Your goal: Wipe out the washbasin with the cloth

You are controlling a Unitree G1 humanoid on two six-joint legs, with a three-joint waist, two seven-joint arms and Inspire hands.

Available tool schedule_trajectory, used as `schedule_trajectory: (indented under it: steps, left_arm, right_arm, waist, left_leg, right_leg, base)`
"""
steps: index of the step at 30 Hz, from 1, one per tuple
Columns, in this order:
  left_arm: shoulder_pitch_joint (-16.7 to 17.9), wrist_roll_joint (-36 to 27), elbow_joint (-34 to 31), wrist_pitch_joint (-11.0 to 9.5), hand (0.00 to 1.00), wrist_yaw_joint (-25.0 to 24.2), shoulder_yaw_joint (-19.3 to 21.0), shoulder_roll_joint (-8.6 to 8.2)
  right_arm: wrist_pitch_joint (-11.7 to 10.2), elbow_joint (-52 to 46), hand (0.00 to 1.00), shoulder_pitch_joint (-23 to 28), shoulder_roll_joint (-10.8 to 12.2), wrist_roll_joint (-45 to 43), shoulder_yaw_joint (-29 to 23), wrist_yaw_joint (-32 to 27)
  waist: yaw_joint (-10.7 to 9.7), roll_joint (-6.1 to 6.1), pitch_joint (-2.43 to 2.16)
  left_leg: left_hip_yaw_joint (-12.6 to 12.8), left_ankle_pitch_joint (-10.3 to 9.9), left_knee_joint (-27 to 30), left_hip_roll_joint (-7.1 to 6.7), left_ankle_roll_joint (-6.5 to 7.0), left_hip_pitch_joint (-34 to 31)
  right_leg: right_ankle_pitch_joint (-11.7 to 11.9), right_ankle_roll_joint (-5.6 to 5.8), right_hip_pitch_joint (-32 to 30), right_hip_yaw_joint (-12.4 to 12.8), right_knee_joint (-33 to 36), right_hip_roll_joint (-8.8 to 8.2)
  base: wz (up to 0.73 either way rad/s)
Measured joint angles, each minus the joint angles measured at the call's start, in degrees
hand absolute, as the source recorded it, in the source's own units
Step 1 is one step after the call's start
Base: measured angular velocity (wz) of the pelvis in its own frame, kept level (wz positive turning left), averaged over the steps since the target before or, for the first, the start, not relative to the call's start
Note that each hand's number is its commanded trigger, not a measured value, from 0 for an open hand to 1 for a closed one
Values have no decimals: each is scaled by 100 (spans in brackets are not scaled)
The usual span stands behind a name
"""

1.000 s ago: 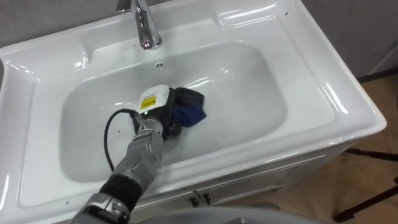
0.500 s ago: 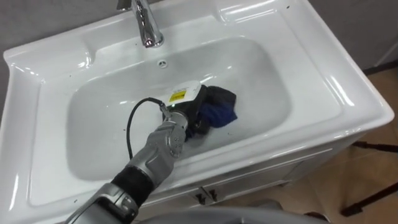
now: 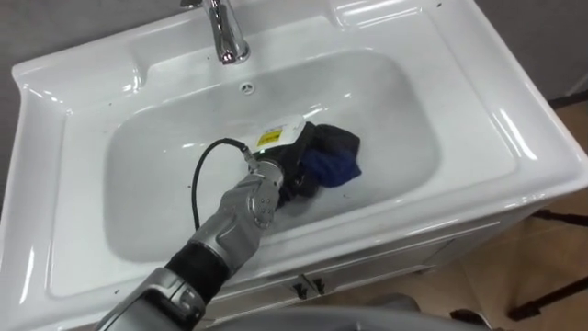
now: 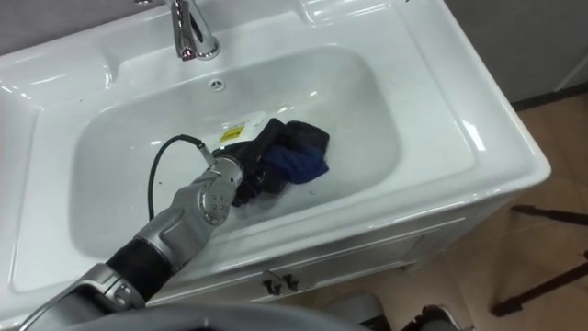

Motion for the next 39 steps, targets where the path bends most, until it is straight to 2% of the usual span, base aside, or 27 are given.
schedule_trajectory:
  steps: [4, 7, 9, 11, 14, 16, 17, 18, 19, 20, 21, 23, 26, 27, 30, 33, 39]
  left_arm:
    - [138, 7, 80, -66, 100, 0, 129, 42]
    - [245, 10, 244, -310, 100, 2, 458, 7]
    - [377, 10, 343, -557, 100, 25, 795, 5]
    - [540, 11, 347, -665, 100, 103, 1064, 6]
    - [948, 15, 346, -848, 100, 380, 1823, 78]
    - [1170, 48, 347, -905, 100, 674, 2254, 355]
    - [1365, 140, 347, -920, 100, 968, 2588, 627]
    - [1554, 349, 347, -919, 100, 1289, 2861, 908]
    - [1648, 468, 346, -919, 100, 1468, 2915, 1059]
    - [1793, 734, 346, -919, 100, 1769, 2901, 1285]
    - [1922, 1070, 398, -918, 100, 1933, 2882, 1341]
    - [2114, 1431, 502, -918, 100, 2177, 2886, 1298]
    - [2268, 1883, 592, -893, 100, 2392, 2970, 1298]
    - [2272, 1913, 598, -893, 100, 2378, 3030, 1298]
    - [2348, 1900, 682, -892, 100, 2384, 3083, 1290]
    - [2350, 1900, 700, -892, 100, 2401, 3095, 1281]
    - [2315, 1857, 691, -893, 100, 2383, 3177, 1201]
  right_arm:
    - [4, -56, 0, 92, -2, 30, -4, -2]
    - [7, -104, 0, 172, 5, 32, -135, -5]
    - [18, -171, 0, 291, 36, 34, -254, -1]
    - [79, -237, 0, 379, 58, 37, -462, -3]
    - [134, -247, 0, 435, 54, -33, -997, -17]
    - [125, -251, 0, 517, 44, -40, -1296, -22]
    - [127, -264, 0, 548, 44, -51, -1475, -26]
    - [129, -285, 0, 613, 39, -54, -1674, -66]
    - [141, -286, 0, 641, 24, -60, -1754, -86]
    - [183, -286, 0, 657, -59, -90, -1829, -117]
    - [195, -288, 0, 649, -171, -143, -1876, -121]
    - [189, -391, 0, 623, -252, -234, -1965, -96]
    - [181, -581, 0, 629, -328, -225, -2170, -62]
    - [185, -601, 0, 643, -381, -233, -2321, -74]
    - [244, -599, 0, 665, -535, -230, -2551, -167]
    - [243, -599, 0, 662, -536, -230, -2712, -211]
    - [174, -743, 0, 601, -541, -231, -2748, -324]
  waist:
    - [169, -37, 5]
    - [245, -73, 13]
    - [382, -164, 26]
    - [475, -236, 28]
    - [525, -280, 17]
    - [629, -270, 9]
    - [683, -262, -1]
    - [778, -243, -52]
    - [800, -221, -88]
    - [812, -152, -148]
    - [841, -50, -163]
    - [957, 37, -165]
    - [1009, 72, -171]
    - [1097, 113, -185]
    - [1126, 228, -249]
    - [1143, 258, -251]
    - [1217, 279, -247]
  left_leg:
    - [123, 0, -11, 20, 0, 121]
    - [181, -1, -45, 26, 0, 182]
    - [260, 0, -48, 35, 0, 238]
    - [263, -1, -49, 38, 0, 259]
    - [265, -1, -90, 41, 0, 273]
    - [261, -2, -128, 65, -1, 285]
    - [250, -3, -129, 90, -3, 276]
    - [255, -6, -128, 121, -7, 281]
    - [257, -5, -128, 128, -7, 279]
    - [258, -5, -128, 136, -7, 296]
    - [273, -5, -134, 144, -7, 361]
    - [280, -5, -136, 187, -8, 467]
    - [293, -15, -122, 285, -24, 525]
    - [303, -34, -115, 332, -54, 523]
    - [302, -42, -98, 380, -72, 519]
    - [275, -37, -101, 417, -80, 516]
    - [200, -7, -109, 429, -126, 498]
  right_leg:
    - [-1, -2, 29, 172, 12, 13]
    - [-1, -3, 28, 307, 10, 27]
    - [-8, -14, 17, 435, 11, 41]
    - [-14, -21, 10, 470, 9, 42]
    - [-12, -22, 10, 480, 9, 59]
    - [4, -45, -1, 505, -1, 99]
    - [19, -68, -4, 508, -8, 130]
    - [30, -87, -17, 521, -20, 156]
    - [33, -93, -18, 517, -24, 164]
    - [35, -96, -5, 500, -10, 170]
    - [37, -98, 24, 528, 12, 174]
    - [58, -136, 58, 571, 20, 197]
    - [68, -214, 50, 601, -9, 279]
    - [70, -246, -3, 656, -1, 323]
    - [91, -285, -26, 722, 5, 375]
    - [115, -325, 9, 684, 1, 421]
    - [116, -337, 24, 544, 3, 416]
  base:
    - [-27]
    - [-20]
    - [-28]
    - [-20]
    - [-4]
    - [-7]
    - [-12]
    - [-8]
    - [0]
    - [-5]
    - [-19]
    - [-59]
    - [-39]
    - [-26]
    - [-17]
    - [4]
    - [6]
